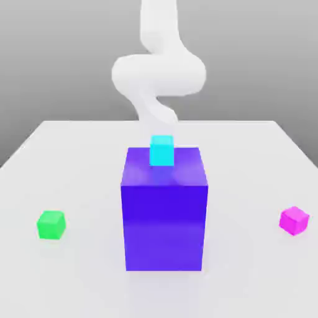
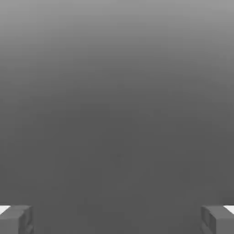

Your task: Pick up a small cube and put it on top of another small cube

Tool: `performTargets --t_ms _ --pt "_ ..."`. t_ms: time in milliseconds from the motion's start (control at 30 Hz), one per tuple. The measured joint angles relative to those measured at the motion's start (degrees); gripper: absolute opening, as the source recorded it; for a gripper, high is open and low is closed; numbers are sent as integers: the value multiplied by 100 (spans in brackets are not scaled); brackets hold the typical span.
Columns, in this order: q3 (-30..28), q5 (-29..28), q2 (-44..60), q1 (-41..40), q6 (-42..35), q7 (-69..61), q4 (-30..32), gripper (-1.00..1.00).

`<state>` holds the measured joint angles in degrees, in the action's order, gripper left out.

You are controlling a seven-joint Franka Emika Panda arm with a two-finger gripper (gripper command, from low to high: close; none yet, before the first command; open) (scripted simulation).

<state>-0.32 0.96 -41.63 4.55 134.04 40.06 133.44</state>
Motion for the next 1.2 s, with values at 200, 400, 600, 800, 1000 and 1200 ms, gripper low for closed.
performTargets --t_ms 200,400,600,800,1000,1200 --pt "-4 247 1033 1066 549 -1422 405 0" --pt "139 476 2036 1995 1080 -2796 796 0" --pt "456 587 3034 2768 1616 -4084 1190 0" --pt "893 340 4029 3497 2169 -5118 1590 0" --pt "964 -547 5061 4034 2772 -5523 1896 0" --pt "475 -1019 6193 4462 3658 -5244 1704 -100"
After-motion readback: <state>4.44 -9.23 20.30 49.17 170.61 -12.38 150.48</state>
